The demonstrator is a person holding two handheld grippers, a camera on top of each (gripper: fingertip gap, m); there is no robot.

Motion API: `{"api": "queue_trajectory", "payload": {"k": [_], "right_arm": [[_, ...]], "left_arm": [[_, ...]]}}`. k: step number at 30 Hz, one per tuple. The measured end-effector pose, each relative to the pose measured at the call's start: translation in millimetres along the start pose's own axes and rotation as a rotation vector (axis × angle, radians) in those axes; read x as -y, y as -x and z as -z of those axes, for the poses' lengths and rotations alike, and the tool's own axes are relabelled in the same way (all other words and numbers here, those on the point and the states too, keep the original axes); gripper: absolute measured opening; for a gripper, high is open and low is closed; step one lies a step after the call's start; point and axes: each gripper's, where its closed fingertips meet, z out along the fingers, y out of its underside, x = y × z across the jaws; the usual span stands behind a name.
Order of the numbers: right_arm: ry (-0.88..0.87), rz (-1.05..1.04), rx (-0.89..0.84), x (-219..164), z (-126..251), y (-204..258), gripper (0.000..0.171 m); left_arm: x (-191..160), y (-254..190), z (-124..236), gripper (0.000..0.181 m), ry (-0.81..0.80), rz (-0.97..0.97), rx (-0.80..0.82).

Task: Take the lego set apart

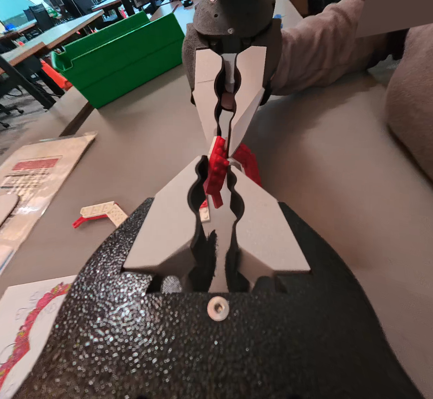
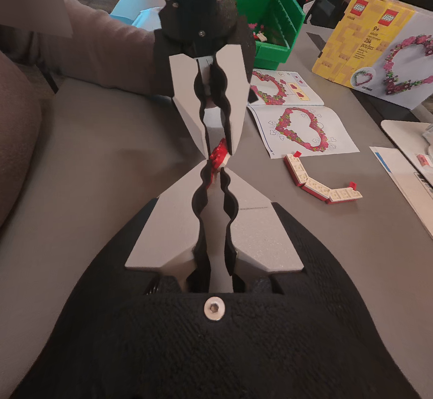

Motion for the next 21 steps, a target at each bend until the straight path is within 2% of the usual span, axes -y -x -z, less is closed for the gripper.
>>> {"api": "queue_trajectory", "payload": {"k": [3,6,9,13,16,21], "right_arm": [[-0.02,-0.053,0.006,1.4,0.3,-1.9,0.006],[-0.069,-0.263,0.006,3.4,-1.4,-13.1,0.007],[-0.138,-0.397,0.016,8.2,-1.7,-18.9,0.016],[-0.162,-0.46,0.005,9.2,0.7,-24.3,0.01],[-0.172,-0.523,-0.009,8.1,2.1,-29.9,0.023],[-0.164,-0.543,-0.101,2.0,3.8,-42.3,0.033]], "left_arm": [[1.0,1.3,-0.1,0.013,-0.023,0.029,-0.005],[-0.5,12.1,0.1,0.015,0.03,-0.125,0.135],[-1.0,18.8,-0.8,0.014,0.08,-0.203,0.231],[0.5,21.1,-1.5,0.014,0.091,-0.248,0.273],[-4.3,26.7,-1.6,0.014,0.132,-0.284,0.324],[-7.2,33.9,-1.6,0.014,0.174,-0.304,0.386]]}}
